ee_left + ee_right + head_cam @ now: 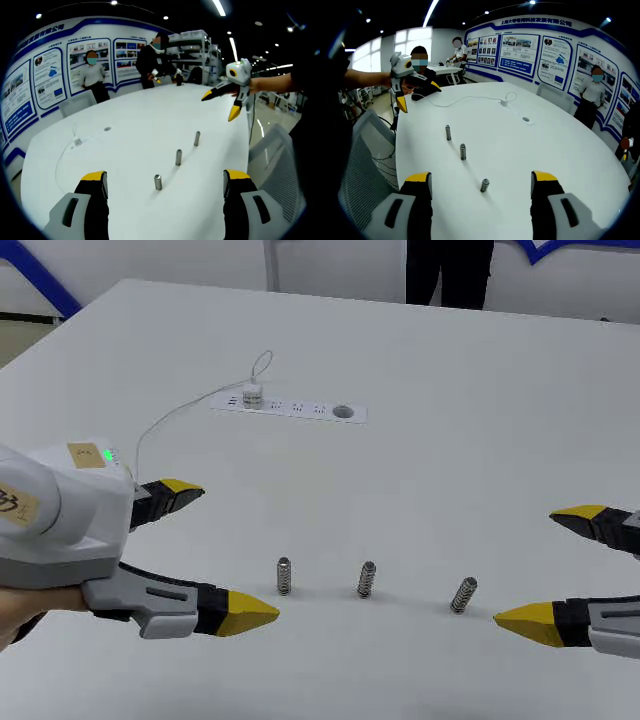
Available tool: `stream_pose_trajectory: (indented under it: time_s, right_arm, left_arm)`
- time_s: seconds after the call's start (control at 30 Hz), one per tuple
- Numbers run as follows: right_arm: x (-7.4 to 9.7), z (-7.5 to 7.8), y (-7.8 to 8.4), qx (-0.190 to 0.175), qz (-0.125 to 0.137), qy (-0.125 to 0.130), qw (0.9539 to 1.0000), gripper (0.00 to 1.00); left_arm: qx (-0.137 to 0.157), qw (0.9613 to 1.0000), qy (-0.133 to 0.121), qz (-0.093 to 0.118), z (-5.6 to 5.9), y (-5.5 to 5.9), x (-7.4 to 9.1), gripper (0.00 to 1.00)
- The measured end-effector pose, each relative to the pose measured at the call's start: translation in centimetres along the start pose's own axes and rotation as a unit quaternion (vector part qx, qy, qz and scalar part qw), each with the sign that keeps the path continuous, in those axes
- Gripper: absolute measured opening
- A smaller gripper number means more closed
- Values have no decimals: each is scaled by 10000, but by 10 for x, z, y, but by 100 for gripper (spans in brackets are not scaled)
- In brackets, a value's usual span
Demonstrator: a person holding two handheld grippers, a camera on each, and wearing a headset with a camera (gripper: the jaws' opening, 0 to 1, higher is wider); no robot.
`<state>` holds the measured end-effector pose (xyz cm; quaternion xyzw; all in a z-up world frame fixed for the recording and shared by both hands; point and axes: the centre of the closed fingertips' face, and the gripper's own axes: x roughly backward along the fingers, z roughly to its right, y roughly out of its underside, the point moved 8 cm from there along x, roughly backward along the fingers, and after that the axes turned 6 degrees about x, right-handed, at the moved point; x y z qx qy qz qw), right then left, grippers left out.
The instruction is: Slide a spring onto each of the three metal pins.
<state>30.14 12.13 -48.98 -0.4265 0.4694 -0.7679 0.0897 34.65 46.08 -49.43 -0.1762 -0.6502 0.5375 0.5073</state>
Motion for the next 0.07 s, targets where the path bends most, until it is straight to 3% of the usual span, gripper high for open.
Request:
stream_pose_trajectory:
  time_s: [0.07]
  right_arm:
    - [0, 0, 0, -4, -2, -13, 10000, 82]
  left_arm:
    - [6, 10000, 7, 8, 1, 0, 0, 98]
